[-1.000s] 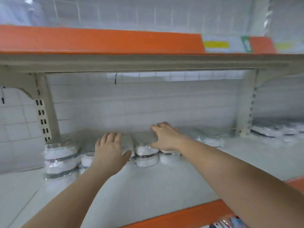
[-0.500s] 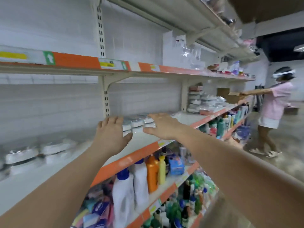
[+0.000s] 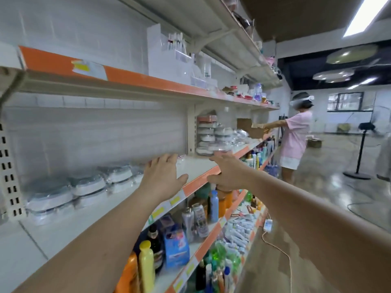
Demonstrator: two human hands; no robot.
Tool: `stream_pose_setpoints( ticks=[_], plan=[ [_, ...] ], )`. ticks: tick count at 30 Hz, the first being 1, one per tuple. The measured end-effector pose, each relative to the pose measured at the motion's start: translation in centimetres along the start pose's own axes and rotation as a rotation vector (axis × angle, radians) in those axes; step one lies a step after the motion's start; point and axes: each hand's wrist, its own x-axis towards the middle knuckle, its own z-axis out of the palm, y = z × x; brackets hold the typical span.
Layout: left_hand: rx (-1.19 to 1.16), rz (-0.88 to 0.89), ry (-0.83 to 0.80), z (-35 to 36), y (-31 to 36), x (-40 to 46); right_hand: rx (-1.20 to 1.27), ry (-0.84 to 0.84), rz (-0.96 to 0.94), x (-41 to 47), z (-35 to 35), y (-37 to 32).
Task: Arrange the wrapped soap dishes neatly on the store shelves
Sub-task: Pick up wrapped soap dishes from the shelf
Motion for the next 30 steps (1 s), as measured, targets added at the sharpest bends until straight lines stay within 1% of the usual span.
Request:
stream_pose_setpoints(
  ticks=[4, 10, 17, 21, 25, 30],
  plan=[
    [-0.052, 0.029, -0.052, 3.8, 0.8, 8.3, 0.024, -0.013, 0.088, 6.4, 0.3, 5.5],
    [-0.060, 0.055, -0.150, 10.8, 3.2, 18.5, 0.058, -0.053, 0.122, 15.5, 1.6, 14.1],
    [-0.033, -0.032, -0.189, 20.0, 7.5, 30.5, 0.044, -0.095, 0.063, 27.2, 5.5, 25.6],
    [-0.045, -0.102, -0.228, 24.0, 10.0, 37.3, 0.078, -0.145, 0.031, 34.9, 5.5, 31.5],
    [-0.013, -0.173, -0.256, 26.5, 9.7, 42.0, 0.112, -0.108, -0.027, 41.9, 5.6, 34.5],
    [0.062, -0.296, -0.276, 28.8, 6.1, 44.4, 0.055, -0.065, -0.077, 49.1, 8.6, 35.0]
  ],
)
